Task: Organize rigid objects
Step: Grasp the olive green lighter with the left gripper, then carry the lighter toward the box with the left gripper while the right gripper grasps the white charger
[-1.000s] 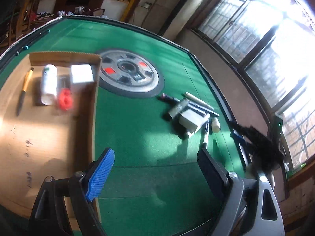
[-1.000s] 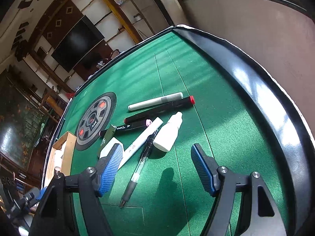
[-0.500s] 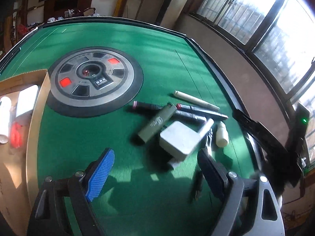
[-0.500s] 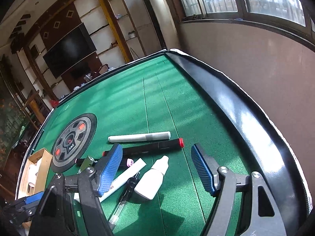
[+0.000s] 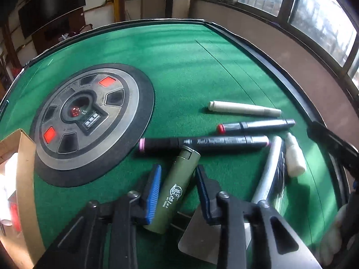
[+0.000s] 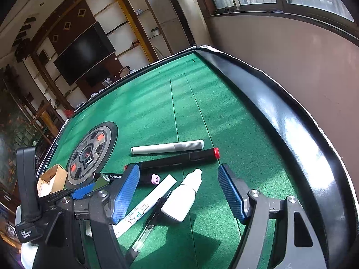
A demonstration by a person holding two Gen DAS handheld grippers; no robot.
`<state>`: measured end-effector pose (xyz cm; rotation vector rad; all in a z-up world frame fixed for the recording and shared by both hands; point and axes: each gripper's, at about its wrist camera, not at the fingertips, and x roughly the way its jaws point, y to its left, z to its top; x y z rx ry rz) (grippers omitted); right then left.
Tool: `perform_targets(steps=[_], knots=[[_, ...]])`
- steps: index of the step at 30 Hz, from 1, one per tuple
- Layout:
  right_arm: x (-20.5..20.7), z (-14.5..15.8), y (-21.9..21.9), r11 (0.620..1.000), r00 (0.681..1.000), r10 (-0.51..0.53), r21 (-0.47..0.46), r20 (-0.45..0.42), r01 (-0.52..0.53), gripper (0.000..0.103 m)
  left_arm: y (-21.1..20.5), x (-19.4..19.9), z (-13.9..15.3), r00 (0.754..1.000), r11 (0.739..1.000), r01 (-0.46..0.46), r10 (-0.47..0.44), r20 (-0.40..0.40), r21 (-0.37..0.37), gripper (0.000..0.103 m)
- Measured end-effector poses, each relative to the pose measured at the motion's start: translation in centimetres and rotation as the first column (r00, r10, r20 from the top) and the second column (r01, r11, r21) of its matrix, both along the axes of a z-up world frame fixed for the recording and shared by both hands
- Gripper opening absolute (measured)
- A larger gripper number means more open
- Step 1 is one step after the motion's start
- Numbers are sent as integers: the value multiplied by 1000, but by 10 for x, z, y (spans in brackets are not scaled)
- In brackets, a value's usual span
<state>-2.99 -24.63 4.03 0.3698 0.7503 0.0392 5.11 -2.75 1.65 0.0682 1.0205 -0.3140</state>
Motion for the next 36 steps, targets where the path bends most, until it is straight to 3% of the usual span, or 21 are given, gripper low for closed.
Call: perform_targets(steps=[3, 7, 9, 11, 13, 14, 15, 16, 18, 21, 25, 29, 31, 34, 36], knots=[[-1, -1, -1, 1000, 1000, -4, 5, -5, 4, 72, 13, -19, 0, 1000, 999, 18, -18, 2, 28, 25], [-1, -2, -1, 1000, 1000, -6, 8, -10, 6, 72, 16, -39, -2, 999, 997, 25, -27, 22, 69, 26], [0, -3, 0, 1000, 1000, 1, 5, -14, -1, 72, 13, -43, -2, 998, 996, 19, -24, 56, 90, 35], [1, -3, 2, 1000, 1000, 4, -12, -16, -4, 72, 13, -42, -5, 996, 995, -23, 14, 91, 101, 61], [1, -4, 4, 1000, 1000, 3, -28, -18, -4, 72, 19, -38, -7, 995, 998, -42, 37, 95, 50, 62], [1, -4, 5, 999, 1000, 1, -36, -20, -2, 72, 23, -38, -7, 994, 998, -47, 43, 99, 36, 56], [2, -5, 5, 999, 1000, -2, -42, -20, 1, 72, 24, -41, -5, 993, 998, -48, 44, 108, 36, 44], [2, -5, 5, 999, 1000, -6, -46, -21, 5, 72, 28, -43, -4, 994, 999, -36, 35, 99, 10, 20], [3, -7, 5, 999, 1000, -11, -52, -27, 9, 72, 39, -49, -1, 997, 996, -46, 50, 51, -79, 20], [4, -10, 5, 998, 999, -15, -66, -36, 13, 72, 62, -68, 11, 994, 982, -79, 90, 57, -174, 20], [5, -9, 7, 997, 1000, -9, -75, -24, 7, 72, 99, -108, 37, 988, 938, -91, 127, 86, -334, 20], [2, -7, 18, 995, 999, 48, -85, -5, -48, 72, 134, -147, 56, 978, 895, -110, 175, 114, -432, 20], [-3, 1, 32, 989, 991, 132, -72, 19, -130, 72, 148, -158, 60, 973, 886, -132, 201, 112, -445, 20], [-12, 4, 68, 936, 936, 351, -10, -29, -351, 72, 168, -171, 62, 966, 885, -160, 232, 116, -437, 21], [-21, 3, 98, 881, 881, 468, -41, -71, -471, 72, 180, -175, 61, 959, 882, -179, 256, 122, -436, 20]])
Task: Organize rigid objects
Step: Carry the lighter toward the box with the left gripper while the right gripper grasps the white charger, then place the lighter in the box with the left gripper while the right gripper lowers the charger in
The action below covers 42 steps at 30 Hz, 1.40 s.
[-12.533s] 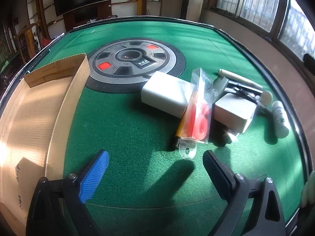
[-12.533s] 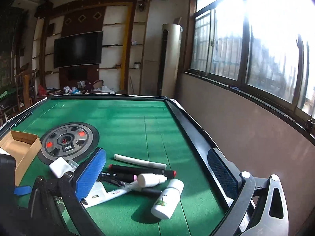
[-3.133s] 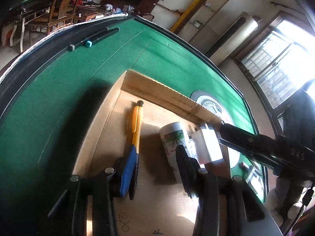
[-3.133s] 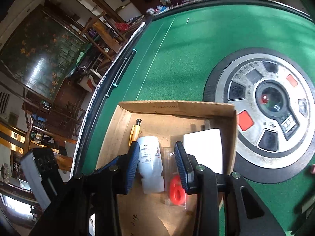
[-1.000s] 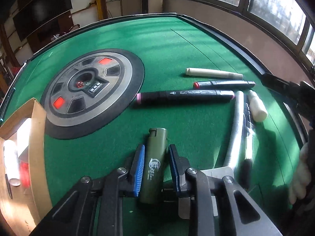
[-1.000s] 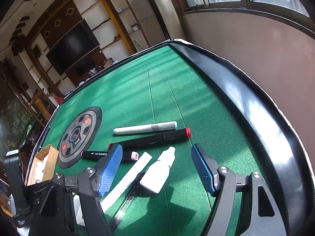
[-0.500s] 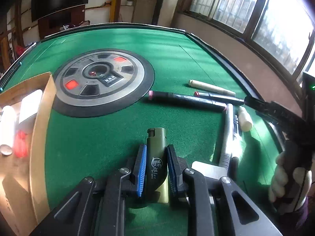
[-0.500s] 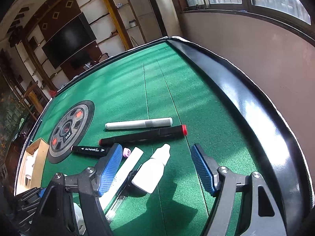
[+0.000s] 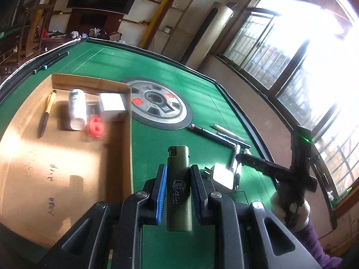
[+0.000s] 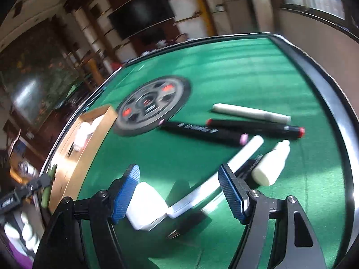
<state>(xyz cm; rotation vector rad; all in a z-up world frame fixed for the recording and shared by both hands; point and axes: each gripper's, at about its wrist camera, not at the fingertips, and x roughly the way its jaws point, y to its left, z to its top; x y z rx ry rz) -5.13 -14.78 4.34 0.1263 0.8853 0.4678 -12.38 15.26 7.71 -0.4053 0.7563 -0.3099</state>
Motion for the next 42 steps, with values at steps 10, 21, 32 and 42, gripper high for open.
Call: perform_targets(steps=[10, 21, 32, 42], knots=[[-19, -22, 83, 909, 975, 219, -359, -25, -213, 72, 68, -15, -15, 988, 988, -154, 154, -14, -32, 21], [-26, -22, 91, 905, 982, 189, -384, -20, -182, 46, 146, 20, -34, 930, 941, -308, 329, -164, 139, 21], [-30, 23, 81, 974, 989, 146, -172, -2, -144, 45, 160, 84, -49, 914, 946, -278, 314, -258, 169, 21], [-35, 41, 143, 964, 967, 253, -74, -20, -254, 45, 157, 149, -66, 898, 952, -251, 297, -325, 177, 21]])
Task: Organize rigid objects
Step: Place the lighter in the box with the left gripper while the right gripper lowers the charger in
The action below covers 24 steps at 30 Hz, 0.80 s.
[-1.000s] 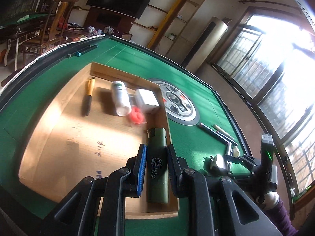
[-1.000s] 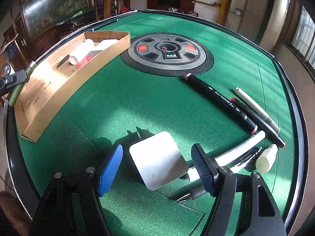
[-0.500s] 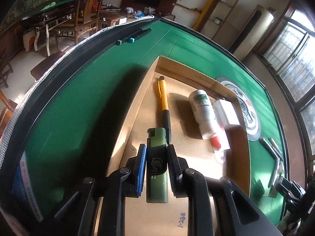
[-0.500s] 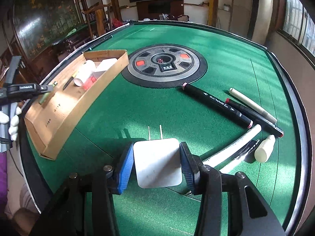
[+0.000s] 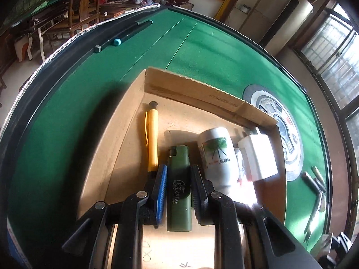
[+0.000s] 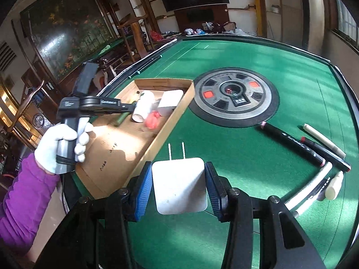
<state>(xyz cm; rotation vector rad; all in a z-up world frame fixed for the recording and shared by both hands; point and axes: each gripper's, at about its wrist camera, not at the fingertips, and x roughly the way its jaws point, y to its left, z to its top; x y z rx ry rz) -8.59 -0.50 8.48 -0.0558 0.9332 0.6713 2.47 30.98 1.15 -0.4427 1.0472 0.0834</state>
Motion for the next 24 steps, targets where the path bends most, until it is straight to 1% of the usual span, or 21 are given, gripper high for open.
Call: perform_targets(steps=[2, 5, 6, 8, 10, 12, 13, 14, 15, 16, 17, 21, 24], knots=[[-1, -1, 16, 1000, 1000, 28, 4, -13, -28, 45, 4, 6, 0, 1000, 1000, -13, 13, 5, 1, 21], [-1, -4, 40, 998, 997, 66, -4, -27, -66, 45, 11, 13, -2, 999, 999, -33, 34, 16, -40, 22], [-1, -6, 48, 997, 997, 76, -5, -32, -76, 45, 14, 13, -2, 999, 997, -41, 43, 24, -64, 24], [0, -9, 63, 995, 994, 95, -9, -45, -95, 45, 20, 10, -2, 998, 992, -57, 61, 30, -114, 33], [1, -12, 77, 993, 992, 115, -20, -53, -116, 45, 24, -1, 6, 996, 988, -58, 67, 59, -141, 34], [2, -16, 90, 990, 989, 134, -32, -59, -136, 45, 27, -20, 23, 990, 988, -56, 73, 117, -146, 36], [1, -17, 96, 988, 988, 144, -39, -62, -147, 45, 30, -33, 33, 986, 988, -58, 79, 149, -141, 43], [1, -18, 103, 987, 986, 153, -45, -67, -156, 45, 32, -48, 42, 980, 989, -65, 89, 180, -134, 52], [1, -20, 109, 985, 984, 161, -51, -70, -165, 45, 36, -64, 51, 972, 989, -75, 101, 214, -127, 57], [2, -22, 115, 983, 982, 172, -53, -78, -176, 45, 41, -82, 57, 962, 988, -89, 118, 247, -124, 64], [3, -24, 122, 981, 979, 181, -52, -91, -186, 45, 45, -99, 62, 951, 987, -109, 139, 276, -119, 70], [9, -39, 155, 974, 964, 213, -44, -159, -223, 44, 59, -160, 66, 920, 981, -170, 193, 342, -95, 71], [13, -43, 183, 967, 953, 241, -32, -185, -251, 44, 63, -190, 65, 904, 976, -201, 216, 370, -79, 71]])
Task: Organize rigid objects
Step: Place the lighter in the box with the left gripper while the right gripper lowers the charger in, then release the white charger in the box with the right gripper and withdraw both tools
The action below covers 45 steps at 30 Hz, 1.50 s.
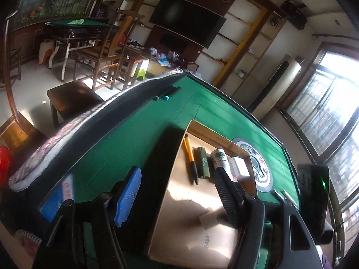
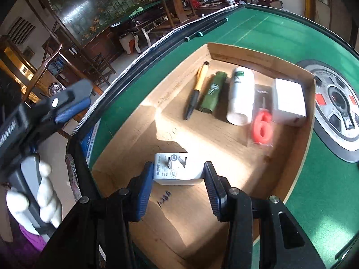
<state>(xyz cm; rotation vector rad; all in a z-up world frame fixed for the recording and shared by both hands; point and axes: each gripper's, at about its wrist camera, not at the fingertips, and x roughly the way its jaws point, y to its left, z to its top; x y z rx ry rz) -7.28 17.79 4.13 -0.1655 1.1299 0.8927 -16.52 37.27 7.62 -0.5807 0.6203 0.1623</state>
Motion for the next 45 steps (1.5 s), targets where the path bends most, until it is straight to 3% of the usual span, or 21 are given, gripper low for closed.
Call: perform_targets(steps=[9, 12, 14, 18, 22, 26, 32, 36, 40, 45], knots=[[31, -3, 75, 998, 1000, 25, -54, -5, -25, 46, 3, -27, -18, 999, 998, -36, 37, 19, -52, 71], [38, -4, 85, 996, 999, -18, -86, 49, 23, 48, 1, -31, -22, 999, 997, -36, 37, 17, -71, 71], [40, -3, 86, 994, 995, -47, -93, 90, 56, 48, -2, -33, -21, 999, 998, -46, 47, 20, -46, 71], [34, 0, 73, 999, 999, -36, -23, 25, 37, 52, -7, -38, -16, 998, 998, -54, 54, 45, 12, 71], [17, 1, 56, 998, 997, 61, 5, -38, -61, 58, -3, -42, -14, 996, 998, -65, 64, 59, 5, 71], [0, -4, 39, 992, 989, 126, 2, -72, -126, 58, 3, -45, -22, 997, 997, -61, 63, 33, -54, 71], [18, 22, 16, 996, 999, -35, 80, 30, 32, 58, -5, -47, -22, 997, 997, -67, 68, 22, -48, 71], [43, 31, 31, 976, 993, -112, 186, -28, 115, 58, -7, -49, -21, 998, 996, -65, 67, 21, -59, 71], [42, 12, 62, 983, 991, -5, 183, -136, 30, 59, -6, -57, -17, 997, 997, -62, 63, 35, -41, 71], [-1, 2, 68, 966, 963, 214, 184, -164, -183, 60, -1, -57, -18, 996, 997, -75, 76, 41, -28, 71]])
